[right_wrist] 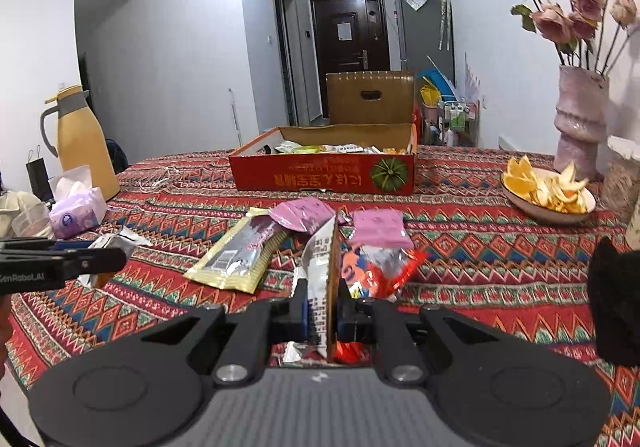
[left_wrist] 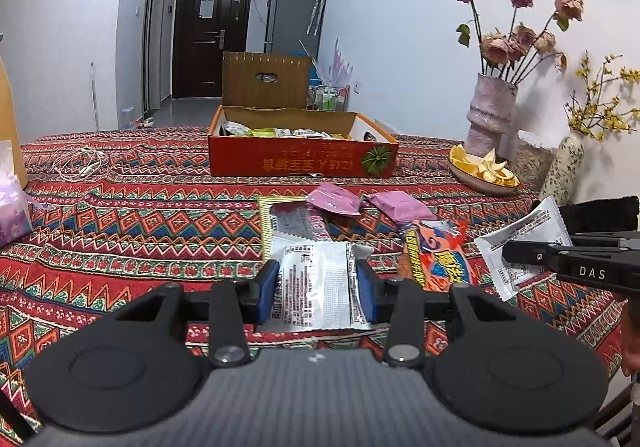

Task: Organize snacks
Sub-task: 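Lift the left tool's sachet while the right tool regrasps its sachet upright, then carry both white sachets over the orange box and open both tools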

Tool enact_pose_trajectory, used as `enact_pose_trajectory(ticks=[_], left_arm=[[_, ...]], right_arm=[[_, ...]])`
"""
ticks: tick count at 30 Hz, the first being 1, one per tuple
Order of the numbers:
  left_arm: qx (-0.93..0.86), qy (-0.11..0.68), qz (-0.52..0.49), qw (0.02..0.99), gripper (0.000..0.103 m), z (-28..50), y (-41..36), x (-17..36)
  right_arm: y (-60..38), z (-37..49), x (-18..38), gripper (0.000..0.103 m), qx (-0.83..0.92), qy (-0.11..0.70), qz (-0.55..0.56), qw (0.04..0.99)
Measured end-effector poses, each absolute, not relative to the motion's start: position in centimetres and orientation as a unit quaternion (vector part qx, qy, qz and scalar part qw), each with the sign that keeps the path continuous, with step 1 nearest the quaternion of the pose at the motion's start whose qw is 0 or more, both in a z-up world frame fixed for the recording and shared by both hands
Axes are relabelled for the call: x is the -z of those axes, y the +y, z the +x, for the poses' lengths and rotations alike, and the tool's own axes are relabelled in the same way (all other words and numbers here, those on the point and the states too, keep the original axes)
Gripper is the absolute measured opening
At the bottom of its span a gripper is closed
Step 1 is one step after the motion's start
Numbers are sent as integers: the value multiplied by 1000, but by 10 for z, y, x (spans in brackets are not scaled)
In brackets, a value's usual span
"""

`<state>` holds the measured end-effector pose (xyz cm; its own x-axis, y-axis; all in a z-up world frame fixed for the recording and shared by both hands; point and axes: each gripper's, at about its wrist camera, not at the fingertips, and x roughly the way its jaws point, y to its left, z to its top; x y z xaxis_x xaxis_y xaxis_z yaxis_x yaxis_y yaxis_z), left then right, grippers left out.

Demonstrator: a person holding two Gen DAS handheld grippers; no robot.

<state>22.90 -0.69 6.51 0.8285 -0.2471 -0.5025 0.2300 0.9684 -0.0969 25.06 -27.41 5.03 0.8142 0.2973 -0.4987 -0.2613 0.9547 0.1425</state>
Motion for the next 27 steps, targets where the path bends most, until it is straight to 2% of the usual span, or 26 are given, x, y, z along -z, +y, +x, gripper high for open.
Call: enact_pose_trajectory(ticks=[5,14,22,27], left_arm=[[140,259,-18,956,41,228,-14,-67],[138,240,3,961,41,272,-23,-91],[138,196,21,971,41,350,-34,-125],[136,204,8,969,41,422,-34,-129]], right_arm=[[-276,246,-46,12,-144,271,33,951],[-284,273,-58,12,-166,244,40,955],[-285,343,-95,12,-182,204,0,962],[-286,406,-111,12,-191,188,12,963]])
